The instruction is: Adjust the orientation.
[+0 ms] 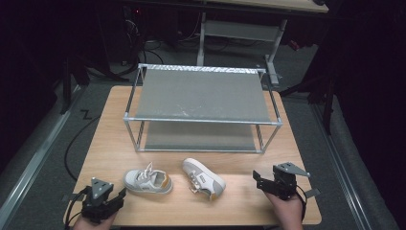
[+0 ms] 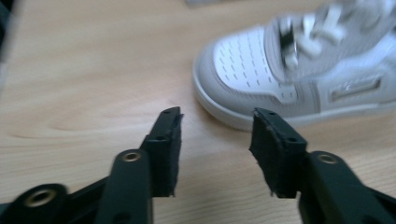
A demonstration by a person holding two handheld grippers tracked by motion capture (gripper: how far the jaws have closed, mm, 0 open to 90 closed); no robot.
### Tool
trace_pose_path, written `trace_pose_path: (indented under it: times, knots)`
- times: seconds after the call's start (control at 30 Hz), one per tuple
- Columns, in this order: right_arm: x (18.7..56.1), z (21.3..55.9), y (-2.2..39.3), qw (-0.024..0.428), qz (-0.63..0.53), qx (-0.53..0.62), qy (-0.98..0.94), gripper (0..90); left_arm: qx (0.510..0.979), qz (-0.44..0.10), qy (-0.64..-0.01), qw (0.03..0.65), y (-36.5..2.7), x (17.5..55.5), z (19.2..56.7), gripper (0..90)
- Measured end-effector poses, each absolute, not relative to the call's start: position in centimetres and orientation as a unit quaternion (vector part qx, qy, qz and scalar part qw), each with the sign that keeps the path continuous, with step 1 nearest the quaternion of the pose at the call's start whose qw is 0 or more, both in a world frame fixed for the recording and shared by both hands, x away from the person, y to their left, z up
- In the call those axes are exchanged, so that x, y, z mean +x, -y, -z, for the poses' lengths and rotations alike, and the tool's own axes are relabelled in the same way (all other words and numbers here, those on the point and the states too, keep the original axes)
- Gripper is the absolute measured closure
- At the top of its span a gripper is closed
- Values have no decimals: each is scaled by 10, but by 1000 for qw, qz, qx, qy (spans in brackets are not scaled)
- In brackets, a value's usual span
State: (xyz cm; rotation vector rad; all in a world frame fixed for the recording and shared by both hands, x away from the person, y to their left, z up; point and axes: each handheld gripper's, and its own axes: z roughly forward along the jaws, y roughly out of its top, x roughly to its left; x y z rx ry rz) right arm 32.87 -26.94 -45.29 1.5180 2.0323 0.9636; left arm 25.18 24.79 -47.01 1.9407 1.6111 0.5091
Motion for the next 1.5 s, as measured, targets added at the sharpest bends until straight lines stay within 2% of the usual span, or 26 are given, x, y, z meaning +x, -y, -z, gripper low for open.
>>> trace_pose_path:
  times: [0.07,0.2,0.27,0.5,0.67,0.87,0.93,1.1,1.5]
  knots:
    - [327,451,271,216,-348,548,-729,155,724,-178,-607,274,-247,270,478,640]
    - [327,451,273,216,-348,552,-726,158,728,-200,-600,265,-246,288,482,661]
    - [327,453,275,213,-348,554,-725,160,735,-213,-586,267,-241,309,485,663]
    - [322,450,268,217,-358,549,-724,181,746,-198,-559,303,-214,333,488,678]
    - [316,446,260,219,-379,525,-730,184,748,-204,-547,315,-215,326,482,650]
    - [311,441,225,211,-406,484,-746,180,750,-216,-535,322,-232,300,476,615]
    - [310,442,201,209,-403,462,-762,184,735,-194,-552,343,-236,295,478,598]
    - [313,448,177,206,-395,439,-781,202,740,-205,-539,345,-232,289,478,577]
    - [334,460,188,217,-373,474,-768,294,750,-207,-538,324,-236,281,486,558]
